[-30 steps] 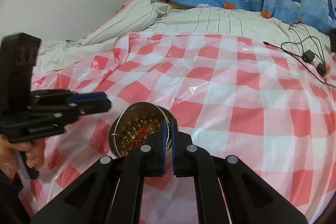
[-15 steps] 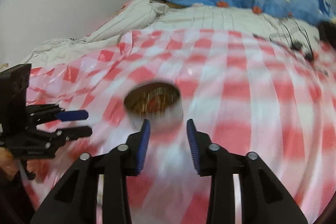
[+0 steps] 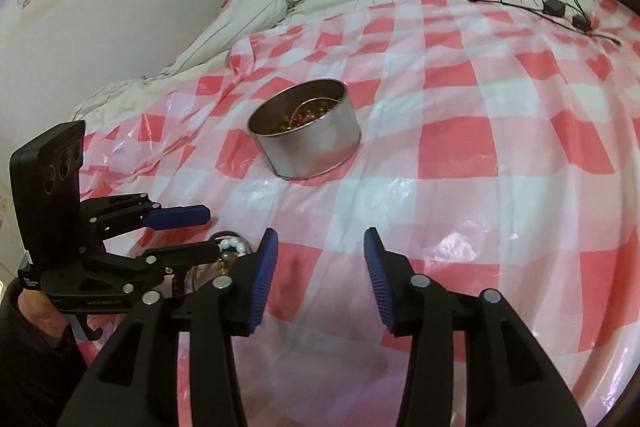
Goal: Organize jewelry
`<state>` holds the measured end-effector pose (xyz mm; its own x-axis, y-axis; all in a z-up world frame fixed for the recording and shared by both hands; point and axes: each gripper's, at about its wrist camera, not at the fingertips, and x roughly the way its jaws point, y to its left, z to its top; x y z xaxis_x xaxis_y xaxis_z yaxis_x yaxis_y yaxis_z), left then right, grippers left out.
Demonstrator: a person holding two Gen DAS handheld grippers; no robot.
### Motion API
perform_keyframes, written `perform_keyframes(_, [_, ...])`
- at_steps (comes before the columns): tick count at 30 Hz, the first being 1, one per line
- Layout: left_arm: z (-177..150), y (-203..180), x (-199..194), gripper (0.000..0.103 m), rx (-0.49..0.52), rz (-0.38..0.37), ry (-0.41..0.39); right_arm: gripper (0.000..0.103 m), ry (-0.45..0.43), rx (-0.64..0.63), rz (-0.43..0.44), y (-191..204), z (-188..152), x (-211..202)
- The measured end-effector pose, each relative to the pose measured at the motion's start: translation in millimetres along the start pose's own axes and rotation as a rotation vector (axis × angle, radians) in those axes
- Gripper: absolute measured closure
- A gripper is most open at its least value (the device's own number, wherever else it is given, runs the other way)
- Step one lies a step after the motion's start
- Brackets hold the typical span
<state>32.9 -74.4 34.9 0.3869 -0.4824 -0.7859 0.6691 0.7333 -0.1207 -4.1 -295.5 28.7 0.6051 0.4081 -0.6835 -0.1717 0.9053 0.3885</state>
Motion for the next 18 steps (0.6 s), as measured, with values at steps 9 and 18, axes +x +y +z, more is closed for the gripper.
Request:
perform_keyframes(9, [2.0, 3.4, 12.2, 0.094, 0.0, -0.036, 0.039, 0.055, 0.022, 0.003, -0.001, -0.7, -0.7, 9.2])
perform_keyframes(18, [7.7, 25.2, -8.7, 0.1, -0.124, -0.121, -0.059, 0.052, 0.038, 0.003, -0.006, -1.0, -2.7, 13.1])
